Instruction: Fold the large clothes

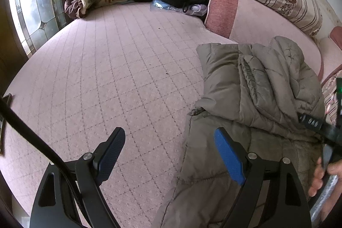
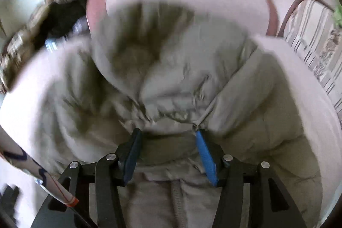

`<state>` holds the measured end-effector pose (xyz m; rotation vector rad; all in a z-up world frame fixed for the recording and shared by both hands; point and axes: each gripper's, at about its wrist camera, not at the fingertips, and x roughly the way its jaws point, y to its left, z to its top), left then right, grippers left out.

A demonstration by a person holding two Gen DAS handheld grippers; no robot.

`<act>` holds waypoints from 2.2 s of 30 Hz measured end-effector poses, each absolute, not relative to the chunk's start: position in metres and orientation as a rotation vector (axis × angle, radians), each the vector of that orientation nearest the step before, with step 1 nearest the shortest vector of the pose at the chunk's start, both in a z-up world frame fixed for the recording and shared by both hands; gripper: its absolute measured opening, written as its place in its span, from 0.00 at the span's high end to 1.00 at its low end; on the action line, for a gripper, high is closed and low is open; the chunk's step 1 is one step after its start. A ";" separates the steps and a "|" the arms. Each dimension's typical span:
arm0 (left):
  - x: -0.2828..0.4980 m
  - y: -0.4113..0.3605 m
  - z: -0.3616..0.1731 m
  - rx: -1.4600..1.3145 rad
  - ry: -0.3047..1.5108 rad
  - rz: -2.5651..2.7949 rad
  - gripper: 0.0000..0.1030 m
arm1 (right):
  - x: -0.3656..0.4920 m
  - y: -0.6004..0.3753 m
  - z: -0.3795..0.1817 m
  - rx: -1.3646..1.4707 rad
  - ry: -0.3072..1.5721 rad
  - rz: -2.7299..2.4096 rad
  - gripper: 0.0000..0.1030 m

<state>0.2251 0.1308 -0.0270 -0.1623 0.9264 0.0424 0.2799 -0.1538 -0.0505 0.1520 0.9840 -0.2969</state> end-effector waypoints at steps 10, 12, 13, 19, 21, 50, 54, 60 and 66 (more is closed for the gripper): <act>0.227 0.131 -0.030 -0.163 0.938 0.047 0.18 | 0.261 -0.092 0.024 0.030 0.742 -0.238 0.44; 0.226 0.132 -0.030 -0.160 0.936 0.048 0.18 | 0.279 -0.078 0.016 0.012 0.772 -0.207 0.45; 0.226 0.132 -0.030 -0.160 0.935 0.049 0.18 | 0.287 -0.078 0.009 0.009 0.792 -0.197 0.46; 0.229 0.137 -0.032 -0.175 0.947 0.054 0.18 | 0.331 -0.054 -0.052 -0.094 0.965 -0.148 0.50; 0.229 0.139 -0.032 -0.183 0.952 0.050 0.18 | 0.324 -0.052 -0.042 -0.107 0.936 -0.151 0.50; 0.180 0.119 -0.010 -0.060 0.800 0.101 0.18 | 0.120 -0.194 -0.025 0.163 0.955 -0.237 0.35; 0.161 0.104 -0.010 -0.020 0.780 0.079 0.18 | 0.076 -0.234 -0.032 0.190 0.980 -0.297 0.35; 0.129 0.085 -0.006 0.035 0.742 0.037 0.18 | 0.028 -0.269 -0.034 0.160 0.962 -0.374 0.32; 0.097 0.074 -0.015 0.072 0.816 0.021 0.18 | -0.003 -0.301 -0.028 0.233 0.919 -0.409 0.29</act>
